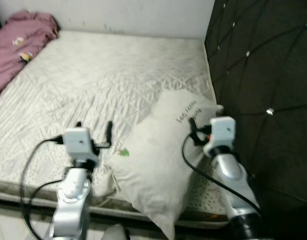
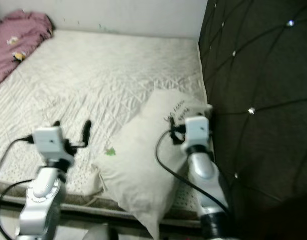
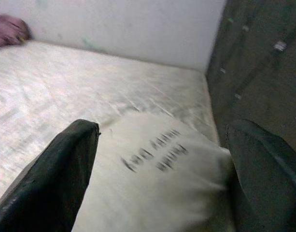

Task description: Clean up the room

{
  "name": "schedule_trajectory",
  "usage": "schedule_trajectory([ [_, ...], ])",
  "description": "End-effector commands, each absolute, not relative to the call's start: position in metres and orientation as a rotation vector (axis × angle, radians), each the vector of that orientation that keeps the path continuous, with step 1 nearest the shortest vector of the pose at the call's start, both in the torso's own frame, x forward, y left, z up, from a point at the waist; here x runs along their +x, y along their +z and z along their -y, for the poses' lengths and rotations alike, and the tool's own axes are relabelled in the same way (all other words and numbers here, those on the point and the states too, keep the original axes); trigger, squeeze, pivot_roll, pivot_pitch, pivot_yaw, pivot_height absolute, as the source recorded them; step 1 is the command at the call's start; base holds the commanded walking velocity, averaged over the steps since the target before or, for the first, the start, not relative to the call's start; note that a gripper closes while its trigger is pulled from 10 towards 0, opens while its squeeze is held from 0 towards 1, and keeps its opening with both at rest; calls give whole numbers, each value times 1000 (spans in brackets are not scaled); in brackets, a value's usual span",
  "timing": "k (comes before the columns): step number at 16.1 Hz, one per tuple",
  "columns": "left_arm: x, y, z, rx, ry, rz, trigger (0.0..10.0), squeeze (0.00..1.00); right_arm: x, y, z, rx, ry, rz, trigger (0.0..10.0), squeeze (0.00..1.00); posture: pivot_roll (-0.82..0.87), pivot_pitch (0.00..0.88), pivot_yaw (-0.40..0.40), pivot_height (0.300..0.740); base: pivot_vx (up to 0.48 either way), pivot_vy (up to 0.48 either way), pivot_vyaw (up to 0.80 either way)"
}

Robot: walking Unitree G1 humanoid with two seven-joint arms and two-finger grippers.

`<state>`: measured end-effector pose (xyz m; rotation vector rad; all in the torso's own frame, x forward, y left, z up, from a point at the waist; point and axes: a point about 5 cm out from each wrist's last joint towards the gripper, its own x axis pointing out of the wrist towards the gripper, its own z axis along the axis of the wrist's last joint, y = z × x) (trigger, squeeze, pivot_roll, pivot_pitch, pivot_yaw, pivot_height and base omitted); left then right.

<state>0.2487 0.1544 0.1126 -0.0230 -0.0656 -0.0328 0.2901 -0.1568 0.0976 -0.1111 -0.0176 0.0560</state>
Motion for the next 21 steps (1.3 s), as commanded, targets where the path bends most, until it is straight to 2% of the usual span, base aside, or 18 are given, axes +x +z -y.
schedule_trajectory([
  [1, 249, 114, -156, -14, -28, 63, 10000, 0, 291, 100, 159, -103, 48, 21, 10000, 0, -14, 75, 0, 740, 0, 0, 0],
  [5, 248, 114, -157, -8, -23, 59, 10000, 0, 290, 100, 158, -99, 50, 20, 10000, 0, -13, 78, 0, 727, 0, 0, 0],
  [12, 249, 113, -157, -7, -17, 53, 10000, 0, 291, 100, 157, -96, 58, 22, 10000, 0, -12, 75, 0, 638, 0, 0, 0],
  [18, 248, 110, -164, -31, 65, 18, 10000, 0, 290, 98, 157, -96, 66, 9, 10000, 0, -6, 83, -12, 638, 0, 0, 0],
  [21, 242, 110, -172, 10, 91, 18, 10000, 0, 290, 98, 157, -100, 62, 6, 10000, 0, 2, 90, -15, 638, 0, 0, 0],
])
